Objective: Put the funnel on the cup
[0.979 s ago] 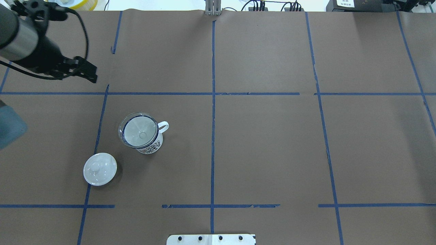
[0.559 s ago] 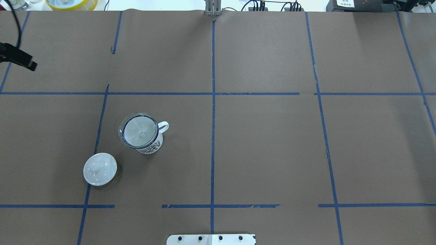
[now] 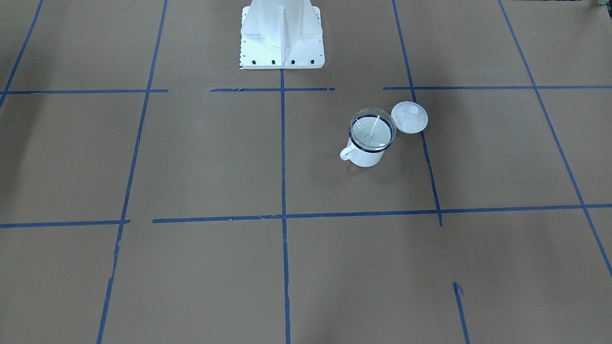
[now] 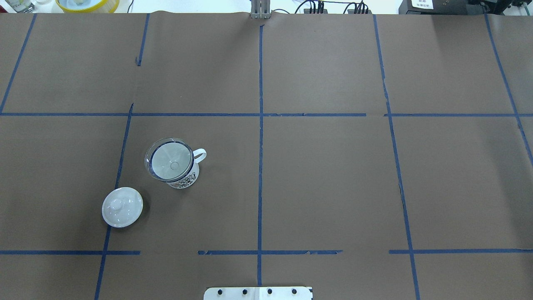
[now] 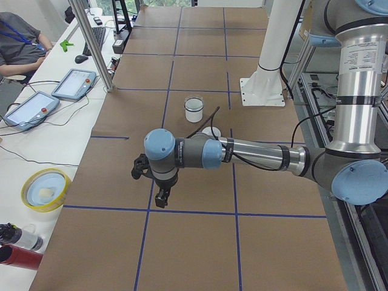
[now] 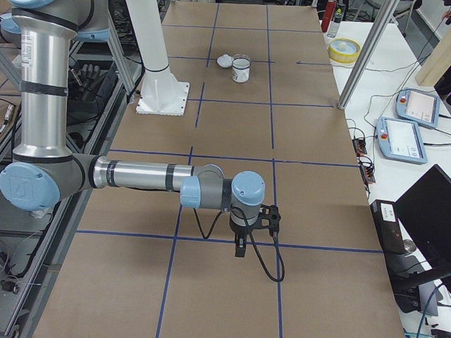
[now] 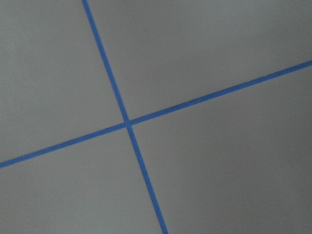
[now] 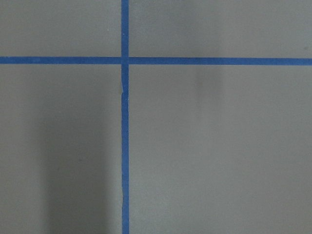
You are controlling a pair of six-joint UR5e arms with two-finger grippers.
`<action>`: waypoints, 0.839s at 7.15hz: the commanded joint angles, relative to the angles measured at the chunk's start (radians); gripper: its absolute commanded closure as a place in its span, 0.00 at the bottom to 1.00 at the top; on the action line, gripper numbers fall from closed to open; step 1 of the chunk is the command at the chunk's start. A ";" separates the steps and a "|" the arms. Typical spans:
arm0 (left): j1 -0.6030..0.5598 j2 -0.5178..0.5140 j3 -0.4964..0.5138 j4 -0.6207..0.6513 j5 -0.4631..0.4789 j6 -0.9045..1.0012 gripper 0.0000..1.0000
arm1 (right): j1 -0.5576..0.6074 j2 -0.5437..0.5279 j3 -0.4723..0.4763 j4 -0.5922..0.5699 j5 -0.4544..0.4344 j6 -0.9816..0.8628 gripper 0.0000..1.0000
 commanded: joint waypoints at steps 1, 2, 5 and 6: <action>-0.040 0.038 0.040 0.003 0.000 -0.003 0.00 | 0.000 0.000 0.000 0.000 0.000 0.000 0.00; -0.040 0.061 0.029 0.002 0.008 -0.003 0.00 | 0.000 0.000 -0.001 0.000 0.000 0.000 0.00; -0.039 0.061 0.031 0.002 0.000 -0.008 0.00 | 0.000 0.000 0.000 0.000 0.000 0.000 0.00; -0.039 0.063 0.029 0.002 -0.001 -0.009 0.00 | 0.000 0.000 0.000 0.000 0.000 0.000 0.00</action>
